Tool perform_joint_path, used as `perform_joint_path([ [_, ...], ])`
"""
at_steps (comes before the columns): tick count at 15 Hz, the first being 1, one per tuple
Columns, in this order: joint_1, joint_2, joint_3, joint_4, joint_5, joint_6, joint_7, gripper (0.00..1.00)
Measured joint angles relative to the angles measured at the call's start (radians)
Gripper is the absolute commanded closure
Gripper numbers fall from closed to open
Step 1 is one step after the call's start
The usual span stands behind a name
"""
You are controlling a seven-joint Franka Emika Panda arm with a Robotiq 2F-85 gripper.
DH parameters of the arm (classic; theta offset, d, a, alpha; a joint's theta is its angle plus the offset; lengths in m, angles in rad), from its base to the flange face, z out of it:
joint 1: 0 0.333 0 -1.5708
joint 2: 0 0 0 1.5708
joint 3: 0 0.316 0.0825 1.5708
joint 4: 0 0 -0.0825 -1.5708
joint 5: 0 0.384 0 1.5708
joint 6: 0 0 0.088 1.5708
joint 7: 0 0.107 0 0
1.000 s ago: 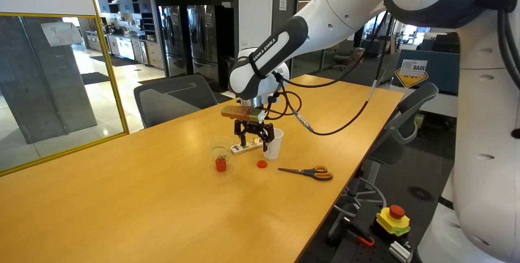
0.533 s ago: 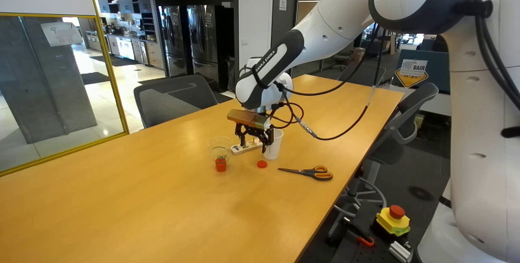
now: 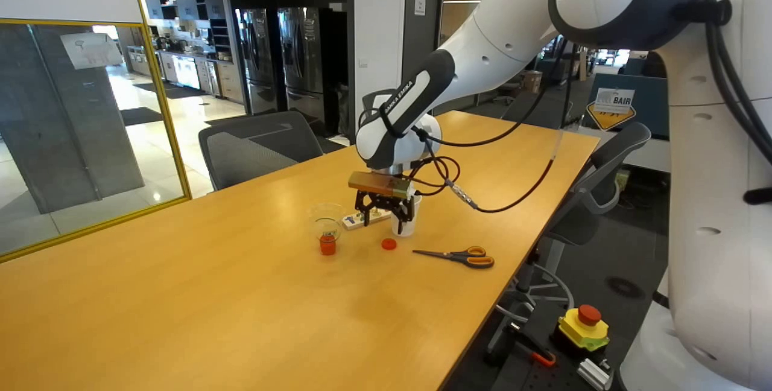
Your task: Pick up the coloured tiles and put them in the cups
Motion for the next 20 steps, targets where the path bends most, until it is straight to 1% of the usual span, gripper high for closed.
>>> perform_joint_path([
  [7,0.004,-0.023,0.000,-0.060,0.000,0.014,-0.066,0.00],
  [15,0.012,-0.025,0.000,-0.117,0.000,0.120,-0.147,0.00],
  [20,0.016,-0.025,0.000,-0.135,0.000,0.153,-0.201,0.00],
])
